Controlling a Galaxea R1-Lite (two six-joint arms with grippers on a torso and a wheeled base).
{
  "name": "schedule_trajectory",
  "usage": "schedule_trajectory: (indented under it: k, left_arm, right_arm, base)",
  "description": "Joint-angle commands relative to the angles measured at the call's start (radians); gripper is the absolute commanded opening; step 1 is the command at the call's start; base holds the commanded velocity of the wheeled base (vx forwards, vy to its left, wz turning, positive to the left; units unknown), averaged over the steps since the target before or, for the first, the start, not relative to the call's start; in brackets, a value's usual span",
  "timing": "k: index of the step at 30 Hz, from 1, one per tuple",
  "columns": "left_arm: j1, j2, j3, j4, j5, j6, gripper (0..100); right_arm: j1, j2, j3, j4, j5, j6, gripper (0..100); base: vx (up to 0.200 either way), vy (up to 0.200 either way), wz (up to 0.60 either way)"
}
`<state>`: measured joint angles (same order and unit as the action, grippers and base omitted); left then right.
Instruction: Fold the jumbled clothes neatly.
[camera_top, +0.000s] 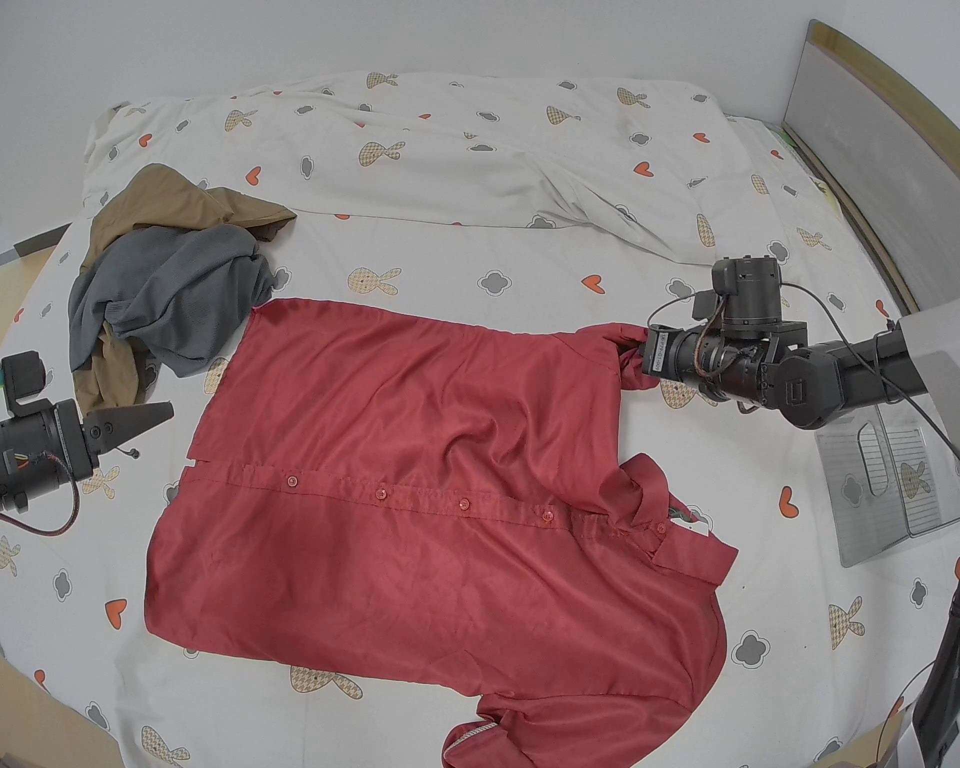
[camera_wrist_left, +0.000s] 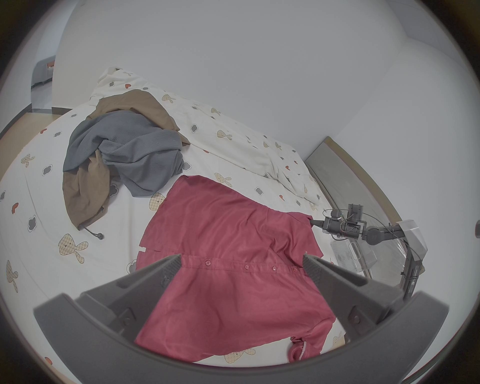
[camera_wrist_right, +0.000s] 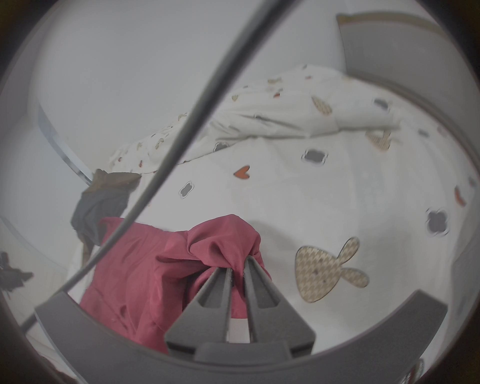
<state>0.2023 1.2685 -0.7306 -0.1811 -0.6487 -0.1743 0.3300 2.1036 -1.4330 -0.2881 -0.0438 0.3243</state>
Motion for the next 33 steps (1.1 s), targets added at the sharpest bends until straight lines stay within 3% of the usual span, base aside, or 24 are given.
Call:
schedule_trajectory:
  k: [1, 10, 14, 19, 20, 27, 33]
  left_arm:
    - [0.0, -0.003, 0.002, -0.003, 0.0, -0.001, 100]
    - [0.0, -0.003, 0.005, -0.014, 0.0, -0.001, 100]
    - [0.0, -0.001, 0.008, -0.015, 0.0, -0.001, 100]
    - [-0.001, -0.001, 0.011, -0.015, 0.0, 0.001, 100]
    - [-0.001, -0.001, 0.011, -0.015, 0.0, 0.001, 100]
    - [-0.017, 0.0, 0.014, -0.015, 0.0, 0.001, 100]
    - [-0.015, 0.0, 0.014, -0.015, 0.0, 0.001, 100]
  right_arm:
    - [0.08, -0.04, 0.002, -0.043, -0.12, -0.086, 0]
    - [0.139, -0.037, -0.004, -0.118, -0.229, -0.234, 0]
    - [0.149, -0.022, -0.026, -0.118, -0.274, -0.248, 0]
    - [0.144, -0.01, -0.04, -0.118, -0.274, -0.277, 0]
    - [0.144, -0.01, -0.04, -0.118, -0.274, -0.277, 100]
    - [0.136, 0.012, -0.147, -0.16, -0.277, -0.255, 100]
    - [0.149, -0.045, -0.018, -0.152, -0.261, -0.179, 100]
  base:
    - [0.0, 0.0, 0.0]
    - [0.0, 0.0, 0.0]
    - [0.0, 0.0, 0.0]
    - [0.0, 0.0, 0.0]
    - [0.0, 0.0, 0.0]
    - [0.0, 0.0, 0.0]
    - [0.0, 0.0, 0.0]
